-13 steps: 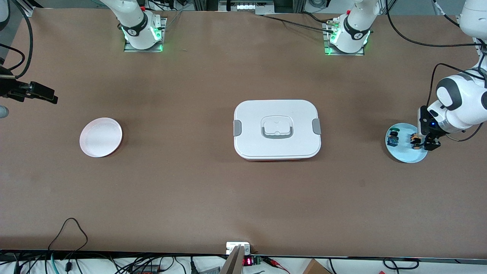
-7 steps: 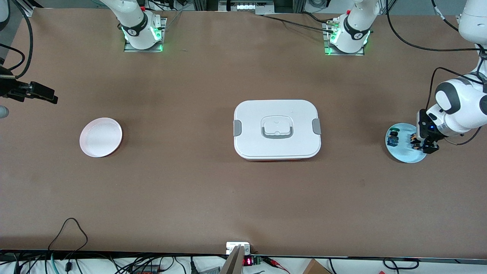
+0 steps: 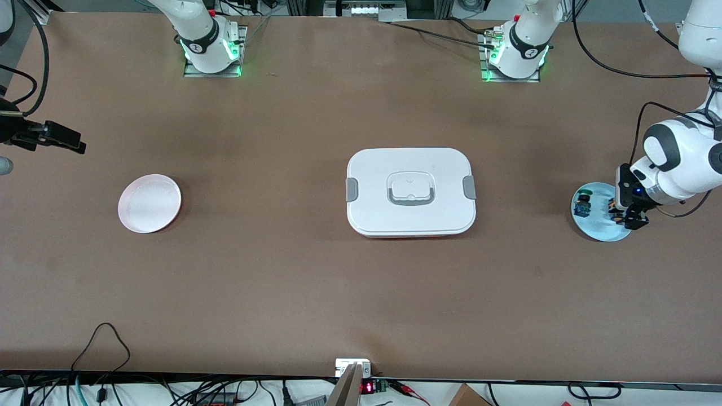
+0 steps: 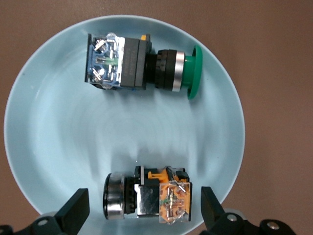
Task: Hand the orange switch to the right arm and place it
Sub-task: 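Close the left gripper on the orange switch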
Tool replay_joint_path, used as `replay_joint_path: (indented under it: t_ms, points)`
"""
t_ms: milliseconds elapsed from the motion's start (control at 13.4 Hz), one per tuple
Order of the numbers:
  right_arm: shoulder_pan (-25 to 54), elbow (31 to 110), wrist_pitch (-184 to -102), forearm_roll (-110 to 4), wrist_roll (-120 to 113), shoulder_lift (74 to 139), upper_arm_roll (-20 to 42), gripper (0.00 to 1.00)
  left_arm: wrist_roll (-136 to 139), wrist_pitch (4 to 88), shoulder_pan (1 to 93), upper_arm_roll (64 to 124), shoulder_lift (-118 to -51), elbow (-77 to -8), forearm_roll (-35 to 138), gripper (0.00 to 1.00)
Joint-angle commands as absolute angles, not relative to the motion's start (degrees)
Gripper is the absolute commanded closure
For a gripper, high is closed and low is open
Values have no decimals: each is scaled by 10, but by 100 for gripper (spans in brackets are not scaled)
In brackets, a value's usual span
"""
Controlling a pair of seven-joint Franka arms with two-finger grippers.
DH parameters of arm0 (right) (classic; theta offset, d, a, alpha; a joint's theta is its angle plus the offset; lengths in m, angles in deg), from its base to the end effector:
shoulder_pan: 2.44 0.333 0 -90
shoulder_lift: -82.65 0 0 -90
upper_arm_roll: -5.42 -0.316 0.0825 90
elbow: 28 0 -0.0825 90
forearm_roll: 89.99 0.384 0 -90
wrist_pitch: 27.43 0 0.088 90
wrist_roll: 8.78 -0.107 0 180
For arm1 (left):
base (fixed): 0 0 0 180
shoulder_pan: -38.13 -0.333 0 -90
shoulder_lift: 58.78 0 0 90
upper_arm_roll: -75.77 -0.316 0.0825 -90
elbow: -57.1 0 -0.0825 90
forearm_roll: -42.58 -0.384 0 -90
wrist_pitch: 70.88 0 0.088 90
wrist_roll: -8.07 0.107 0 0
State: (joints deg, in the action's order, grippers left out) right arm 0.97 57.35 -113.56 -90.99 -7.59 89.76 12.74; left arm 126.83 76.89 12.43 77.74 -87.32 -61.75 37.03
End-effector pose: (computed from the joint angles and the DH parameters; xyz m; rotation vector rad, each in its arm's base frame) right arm 0.5824 -0.0372 0.5869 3.1076 -0.0740 -0.1724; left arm 0.5395 0.2354 0.1859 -2.0182 2.3829 0.0488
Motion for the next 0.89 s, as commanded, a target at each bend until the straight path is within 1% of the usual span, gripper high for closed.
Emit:
replay_joint_path:
  t_ms: [0, 224, 298, 373, 447, 596, 745, 820]
  points:
    - [9, 569, -1126, -904, -74, 893, 126, 0, 1285, 770, 113, 785, -890, -598, 375, 0]
    - [9, 569, -1127, -903, -76, 893, 126, 0, 1285, 770, 109, 787, -896, -596, 375, 1]
    - [8, 569, -1127, -903, -76, 894, 126, 0, 1285, 770, 109, 787, -896, -596, 375, 6]
    - [8, 569, -1127, -903, -76, 893, 126, 0, 1285, 770, 109, 787, -896, -596, 375, 16]
    - [8, 569, -1127, -903, -76, 893, 127, 0, 1287, 770, 110, 788, -896, -596, 375, 31]
    - [8, 569, -1127, -903, -75, 893, 126, 0, 1300, 770, 112, 788, -896, -595, 373, 56]
    - [7, 569, -1128, -903, -75, 894, 127, 0, 1317, 769, 113, 790, -896, -587, 375, 87]
    - [6, 569, -1129, -902, -75, 894, 128, 0, 1318, 767, 109, 794, -896, -585, 375, 100]
